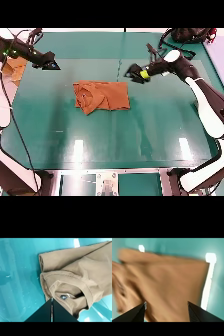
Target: Fold the shirts.
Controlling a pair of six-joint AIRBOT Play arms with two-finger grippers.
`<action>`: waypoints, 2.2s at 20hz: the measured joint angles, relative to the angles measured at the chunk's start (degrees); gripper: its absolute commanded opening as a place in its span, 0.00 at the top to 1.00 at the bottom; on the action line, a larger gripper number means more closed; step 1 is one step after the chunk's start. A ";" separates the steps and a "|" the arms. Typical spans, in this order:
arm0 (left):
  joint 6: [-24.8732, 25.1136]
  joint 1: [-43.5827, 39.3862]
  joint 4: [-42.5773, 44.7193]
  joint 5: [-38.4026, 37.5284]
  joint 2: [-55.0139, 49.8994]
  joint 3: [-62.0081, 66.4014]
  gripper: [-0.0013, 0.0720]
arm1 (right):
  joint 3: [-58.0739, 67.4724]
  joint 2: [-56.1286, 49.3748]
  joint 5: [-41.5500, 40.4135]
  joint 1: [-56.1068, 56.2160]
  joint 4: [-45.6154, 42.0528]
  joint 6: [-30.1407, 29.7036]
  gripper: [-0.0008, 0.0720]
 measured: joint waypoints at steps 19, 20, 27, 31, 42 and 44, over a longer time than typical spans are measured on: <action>0.02 -0.04 0.50 1.22 0.02 0.00 0.96 | 6.67 0.24 1.81 -1.07 19.54 -9.18 0.97; 0.02 -0.04 0.50 1.18 0.02 0.00 0.96 | 9.20 2.27 2.73 -3.87 18.12 -6.91 0.97; 0.00 -0.04 0.39 0.33 0.02 0.00 0.96 | 17.46 11.17 6.45 -29.16 8.24 3.98 0.97; 0.00 -0.04 0.35 0.11 0.02 0.00 0.96 | 18.27 12.41 6.62 -42.91 4.02 5.22 0.97; -0.44 -0.04 -0.31 -0.46 0.02 -2.82 0.96 | 18.38 14.78 20.72 -65.81 -14.84 7.43 0.97; -0.44 -0.04 -0.35 -1.18 0.02 -3.15 0.96 | 17.88 16.09 25.55 -67.06 -21.11 9.29 0.96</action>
